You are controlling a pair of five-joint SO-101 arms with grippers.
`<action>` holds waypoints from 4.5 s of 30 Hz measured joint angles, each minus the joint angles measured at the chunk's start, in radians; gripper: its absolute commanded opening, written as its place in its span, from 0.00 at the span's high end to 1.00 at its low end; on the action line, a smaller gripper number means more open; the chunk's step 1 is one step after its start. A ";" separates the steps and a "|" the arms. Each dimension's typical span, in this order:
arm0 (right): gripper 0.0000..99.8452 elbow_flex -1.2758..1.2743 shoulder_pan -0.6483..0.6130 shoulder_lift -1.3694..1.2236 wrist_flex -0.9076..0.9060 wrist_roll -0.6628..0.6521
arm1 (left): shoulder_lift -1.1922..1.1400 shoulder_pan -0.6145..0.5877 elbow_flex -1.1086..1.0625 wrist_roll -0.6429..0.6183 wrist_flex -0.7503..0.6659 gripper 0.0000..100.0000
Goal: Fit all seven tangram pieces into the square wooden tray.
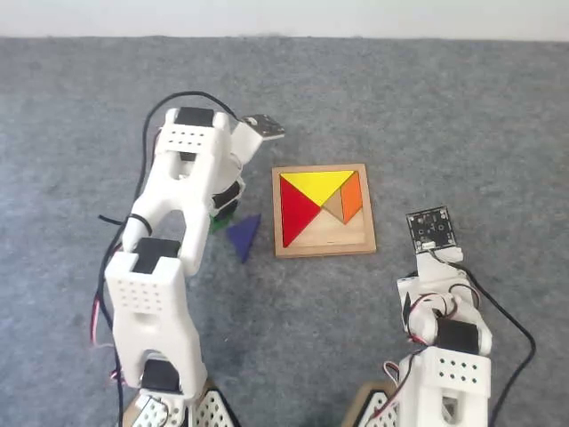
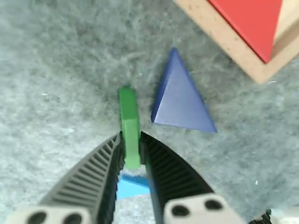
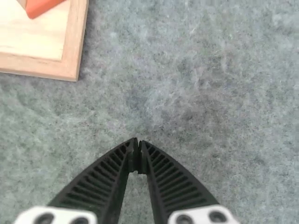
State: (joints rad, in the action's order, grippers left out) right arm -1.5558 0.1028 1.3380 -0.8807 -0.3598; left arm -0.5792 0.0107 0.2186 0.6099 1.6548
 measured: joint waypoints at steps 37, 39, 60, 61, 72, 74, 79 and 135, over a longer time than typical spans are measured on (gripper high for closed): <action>0.99 0.000 0.195 0.000 0.000 0.086 | 0.267 0.506 -0.333 -0.278 -0.433 0.97; 0.99 0.000 0.210 0.000 0.000 0.094 | 0.267 0.506 -0.359 -0.282 -0.476 0.92; 0.99 0.000 0.184 0.000 0.000 0.097 | 0.267 0.371 -0.374 -0.290 -0.605 0.84; 0.99 0.000 0.186 0.000 0.000 0.097 | 0.267 0.356 -0.374 -0.288 -0.606 0.84; 0.99 0.000 0.181 0.000 0.000 0.097 | 0.275 0.319 -0.371 -0.282 -0.695 0.84; 0.99 0.000 0.181 0.000 0.000 0.097 | 0.247 0.319 -0.371 -0.295 -0.747 0.84; 0.99 0.000 0.181 0.000 0.000 0.097 | 0.157 0.330 -0.361 -0.307 -0.799 0.84; 0.99 0.000 0.181 0.000 0.026 0.097 | 0.295 0.367 -0.571 -0.284 -0.944 0.84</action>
State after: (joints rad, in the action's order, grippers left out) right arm -1.5558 0.2839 1.3380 -0.8546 -0.2631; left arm -0.2846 0.3775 -0.3521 0.3261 0.7112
